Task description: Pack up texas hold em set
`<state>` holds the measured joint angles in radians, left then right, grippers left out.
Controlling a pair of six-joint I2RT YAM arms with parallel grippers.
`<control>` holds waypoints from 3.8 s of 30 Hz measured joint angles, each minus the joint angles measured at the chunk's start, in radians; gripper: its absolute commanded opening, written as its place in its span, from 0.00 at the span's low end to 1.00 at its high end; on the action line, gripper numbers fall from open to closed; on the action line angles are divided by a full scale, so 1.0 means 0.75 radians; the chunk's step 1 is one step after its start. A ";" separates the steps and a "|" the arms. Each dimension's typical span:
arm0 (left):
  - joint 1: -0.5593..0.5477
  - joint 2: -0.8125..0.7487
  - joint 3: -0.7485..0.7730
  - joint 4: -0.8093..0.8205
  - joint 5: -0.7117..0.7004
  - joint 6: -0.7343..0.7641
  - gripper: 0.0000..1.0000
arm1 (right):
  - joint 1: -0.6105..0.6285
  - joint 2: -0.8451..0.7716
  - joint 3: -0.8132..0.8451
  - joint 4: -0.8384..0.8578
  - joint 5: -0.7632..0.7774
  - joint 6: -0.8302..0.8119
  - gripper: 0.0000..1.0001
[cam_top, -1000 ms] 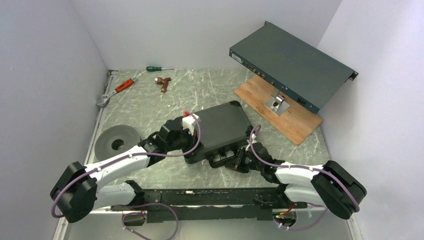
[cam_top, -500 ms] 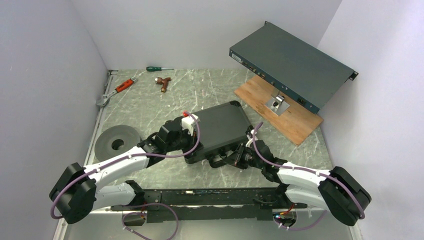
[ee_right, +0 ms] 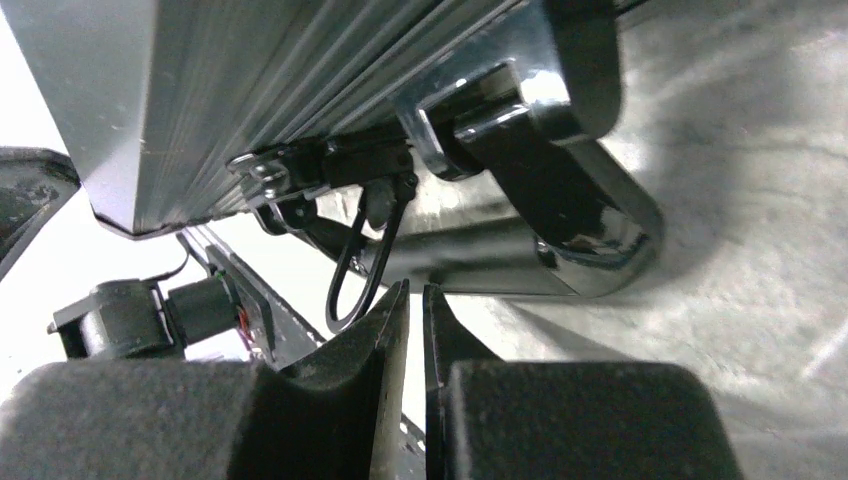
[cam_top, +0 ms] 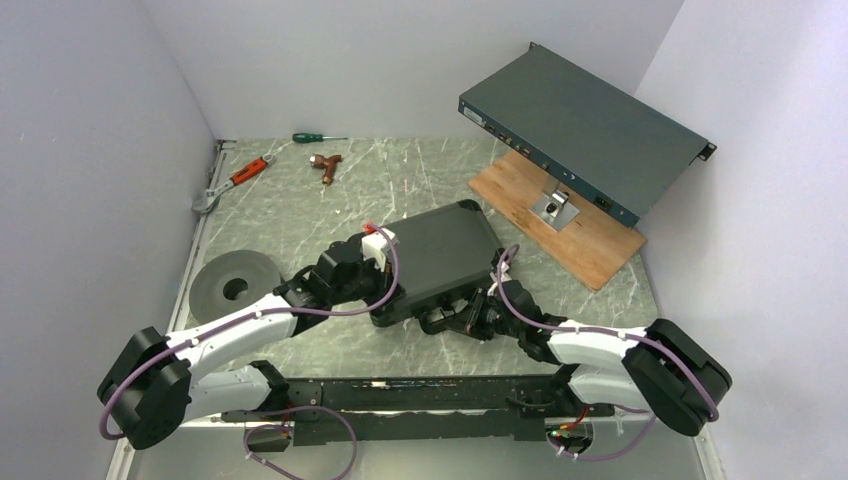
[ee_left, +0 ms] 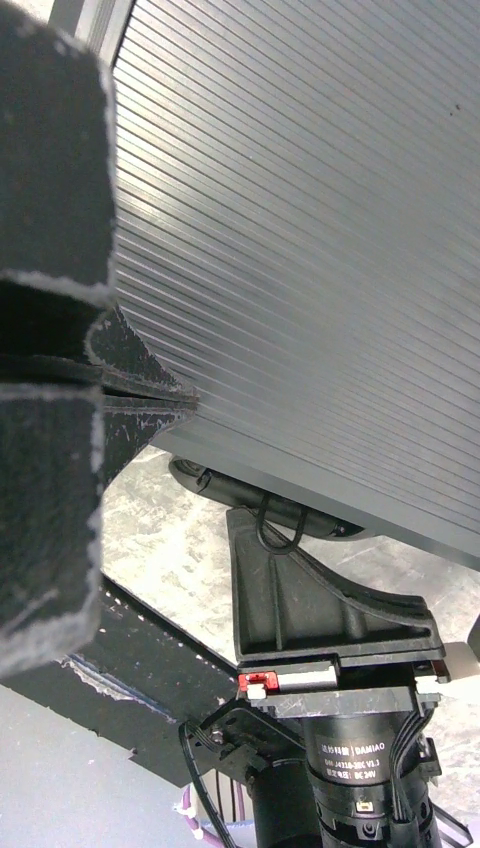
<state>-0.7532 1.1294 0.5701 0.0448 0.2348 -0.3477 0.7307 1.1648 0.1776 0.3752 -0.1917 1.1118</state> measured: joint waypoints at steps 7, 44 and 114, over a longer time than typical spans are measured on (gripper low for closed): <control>0.002 -0.020 -0.010 -0.007 -0.033 -0.007 0.00 | 0.004 0.080 0.090 0.044 0.001 0.001 0.13; 0.002 -0.071 -0.018 -0.065 -0.057 -0.013 0.00 | 0.005 -0.047 0.297 -0.162 0.098 -0.356 0.14; -0.002 0.141 0.205 -0.206 -0.005 -0.008 0.00 | 0.004 0.050 0.145 -0.100 0.236 -0.199 0.10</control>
<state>-0.7544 1.2350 0.7242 -0.1097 0.2310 -0.3534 0.7338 1.2026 0.2863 0.3000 -0.0147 0.9623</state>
